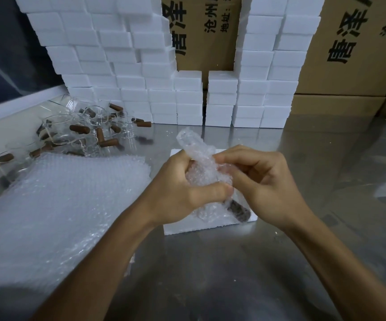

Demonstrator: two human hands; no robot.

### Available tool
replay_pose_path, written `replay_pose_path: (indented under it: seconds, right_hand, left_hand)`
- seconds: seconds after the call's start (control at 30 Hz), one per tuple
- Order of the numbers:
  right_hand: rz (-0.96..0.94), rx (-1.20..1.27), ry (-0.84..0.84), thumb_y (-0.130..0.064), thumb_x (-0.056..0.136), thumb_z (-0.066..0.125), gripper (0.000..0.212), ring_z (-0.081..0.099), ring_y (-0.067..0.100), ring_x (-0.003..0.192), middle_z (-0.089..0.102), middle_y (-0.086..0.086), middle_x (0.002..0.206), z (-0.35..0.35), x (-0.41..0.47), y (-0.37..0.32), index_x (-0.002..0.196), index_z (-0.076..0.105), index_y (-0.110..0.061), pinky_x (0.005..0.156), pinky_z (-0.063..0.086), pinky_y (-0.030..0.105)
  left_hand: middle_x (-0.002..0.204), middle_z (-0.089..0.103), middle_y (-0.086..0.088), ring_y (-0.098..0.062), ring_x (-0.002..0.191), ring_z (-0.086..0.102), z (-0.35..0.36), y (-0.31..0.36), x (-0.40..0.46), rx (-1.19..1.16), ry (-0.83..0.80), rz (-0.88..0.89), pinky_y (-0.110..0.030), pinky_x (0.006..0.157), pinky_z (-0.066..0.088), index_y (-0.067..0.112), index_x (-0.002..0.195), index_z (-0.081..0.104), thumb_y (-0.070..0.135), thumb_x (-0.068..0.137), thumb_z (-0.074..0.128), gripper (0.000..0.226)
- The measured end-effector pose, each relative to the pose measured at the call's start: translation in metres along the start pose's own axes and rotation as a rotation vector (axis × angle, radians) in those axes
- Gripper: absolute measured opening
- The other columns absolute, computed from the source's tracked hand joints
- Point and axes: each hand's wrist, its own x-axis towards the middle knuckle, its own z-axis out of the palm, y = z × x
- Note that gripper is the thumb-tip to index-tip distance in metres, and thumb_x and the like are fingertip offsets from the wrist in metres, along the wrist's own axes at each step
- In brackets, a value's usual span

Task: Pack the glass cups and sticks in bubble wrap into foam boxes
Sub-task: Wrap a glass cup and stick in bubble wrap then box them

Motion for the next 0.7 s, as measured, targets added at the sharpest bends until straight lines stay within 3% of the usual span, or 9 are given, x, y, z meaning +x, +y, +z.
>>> replay_pose_path:
  seconds: [0.07, 0.17, 0.27, 0.33, 0.43, 0.6, 0.7]
  right_hand:
    - [0.072, 0.015, -0.065, -0.004, 0.084, 0.047, 0.029, 0.067, 0.026, 0.092, 0.071, 0.015, 0.091, 0.001, -0.002, -0.001, 0.093, 0.074, -0.009, 0.085, 0.053, 0.038]
    - [0.057, -0.056, -0.215, -0.023, 0.088, 0.049, 0.031, 0.055, 0.031, 0.074, 0.058, 0.019, 0.077, 0.011, -0.007, -0.002, 0.084, 0.064, 0.003, 0.069, 0.044, 0.048]
    - [0.031, -0.106, -0.261, -0.039, 0.085, 0.05, 0.038, 0.044, 0.015, 0.062, 0.046, 0.011, 0.066, 0.023, -0.012, -0.003, 0.071, 0.054, -0.004, 0.06, 0.036, 0.04]
    - [0.047, -0.077, -0.277, -0.04, 0.083, 0.051, 0.033, 0.042, 0.01, 0.06, 0.045, 0.012, 0.064, 0.025, -0.012, -0.002, 0.067, 0.052, -0.011, 0.057, 0.033, 0.032]
    - [0.056, -0.019, -0.288, -0.037, 0.083, 0.055, 0.033, 0.041, 0.014, 0.057, 0.045, 0.014, 0.061, 0.025, -0.011, -0.002, 0.062, 0.05, -0.012, 0.056, 0.031, 0.029]
    - [0.027, -0.055, -0.263, -0.038, 0.083, 0.058, 0.043, 0.045, 0.028, 0.057, 0.045, 0.008, 0.057, 0.023, -0.01, 0.001, 0.056, 0.048, -0.006, 0.056, 0.034, 0.042]
    - [0.055, -0.06, -0.261, -0.042, 0.086, 0.057, 0.04, 0.046, 0.015, 0.056, 0.048, 0.002, 0.059, 0.024, -0.013, 0.003, 0.062, 0.051, -0.011, 0.056, 0.035, 0.034]
  left_hand:
    - [0.094, 0.071, 0.001, -0.017, 0.092, 0.071, -0.004, -0.001, 0.0, -0.001, 0.047, -0.019, -0.038, 0.077, 0.058, 0.017, 0.112, 0.055, 0.043, 0.058, 0.081, 0.065]
    - [0.081, 0.067, -0.003, -0.017, 0.07, 0.063, -0.01, 0.0, -0.001, 0.039, 0.061, -0.025, -0.037, 0.061, 0.053, 0.015, 0.108, 0.047, 0.043, 0.053, 0.081, 0.07]
    - [0.077, 0.069, -0.011, -0.027, 0.062, 0.059, -0.011, 0.0, -0.002, 0.163, 0.018, 0.018, -0.048, 0.054, 0.051, 0.02, 0.107, 0.043, 0.033, 0.058, 0.082, 0.064]
    - [0.079, 0.069, -0.012, -0.035, 0.068, 0.063, -0.009, 0.001, -0.003, 0.218, 0.004, 0.047, -0.054, 0.059, 0.053, 0.024, 0.107, 0.042, 0.026, 0.06, 0.081, 0.061]
    - [0.077, 0.071, -0.006, -0.03, 0.069, 0.065, -0.006, 0.004, -0.004, 0.268, 0.0, 0.098, -0.052, 0.061, 0.053, 0.029, 0.103, 0.042, 0.025, 0.059, 0.079, 0.058]
    - [0.074, 0.069, -0.003, -0.024, 0.065, 0.064, -0.001, 0.003, -0.004, 0.323, 0.0, 0.172, -0.045, 0.057, 0.052, 0.028, 0.104, 0.041, 0.026, 0.059, 0.079, 0.058]
    - [0.074, 0.069, -0.003, -0.025, 0.065, 0.065, -0.004, 0.0, -0.003, 0.331, 0.001, 0.178, -0.046, 0.055, 0.052, 0.026, 0.104, 0.041, 0.024, 0.061, 0.081, 0.059]
